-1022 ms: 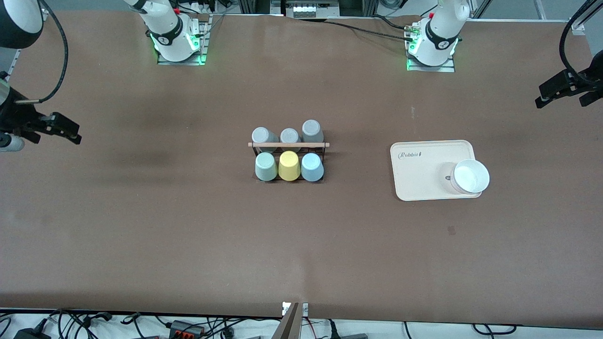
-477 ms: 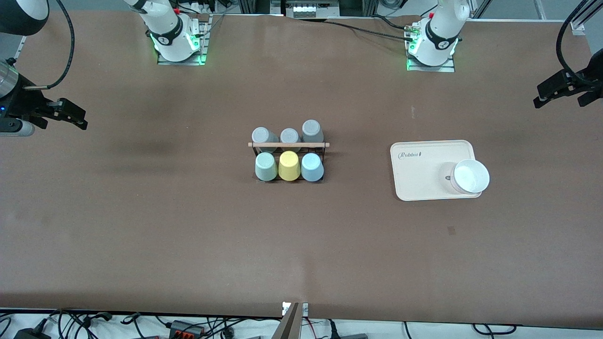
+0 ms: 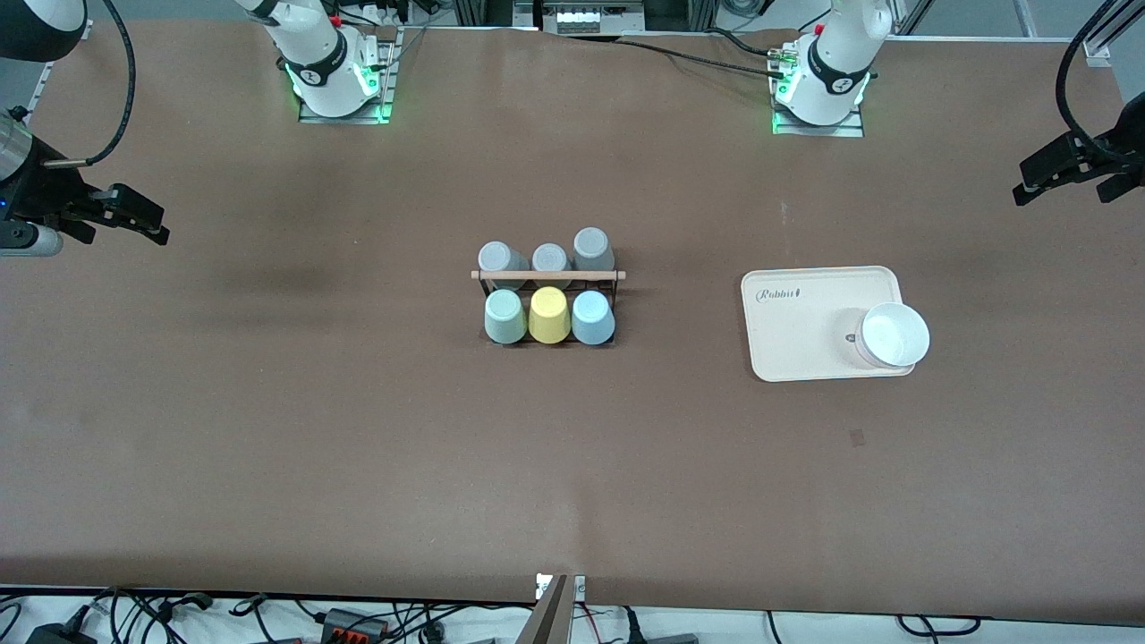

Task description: Hang scattered cups on rack with three cups

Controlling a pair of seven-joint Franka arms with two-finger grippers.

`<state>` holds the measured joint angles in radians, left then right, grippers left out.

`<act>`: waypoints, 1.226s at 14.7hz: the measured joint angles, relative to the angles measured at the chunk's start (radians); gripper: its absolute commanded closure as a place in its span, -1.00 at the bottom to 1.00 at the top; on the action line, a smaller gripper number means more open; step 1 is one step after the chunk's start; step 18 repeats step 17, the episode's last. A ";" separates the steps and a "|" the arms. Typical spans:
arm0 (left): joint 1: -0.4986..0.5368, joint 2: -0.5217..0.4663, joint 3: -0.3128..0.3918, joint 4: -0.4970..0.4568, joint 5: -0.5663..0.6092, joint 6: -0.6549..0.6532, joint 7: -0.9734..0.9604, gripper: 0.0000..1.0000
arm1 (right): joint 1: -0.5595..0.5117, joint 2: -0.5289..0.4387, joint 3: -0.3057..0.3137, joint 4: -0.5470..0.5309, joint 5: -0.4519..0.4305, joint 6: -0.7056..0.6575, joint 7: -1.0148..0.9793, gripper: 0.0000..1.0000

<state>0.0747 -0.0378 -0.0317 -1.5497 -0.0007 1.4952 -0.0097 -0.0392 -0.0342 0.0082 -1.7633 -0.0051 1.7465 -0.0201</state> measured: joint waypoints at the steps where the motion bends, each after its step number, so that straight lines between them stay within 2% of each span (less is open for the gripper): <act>1: 0.000 0.000 0.000 0.000 0.000 0.000 0.000 -1.00 | 0.000 0.001 0.000 0.000 0.000 0.001 0.000 -1.00; 18: 0.001 0.000 0.000 0.000 0.000 -0.001 0.000 -1.00 | 0.001 0.002 -0.003 0.000 0.000 -0.003 0.000 -1.00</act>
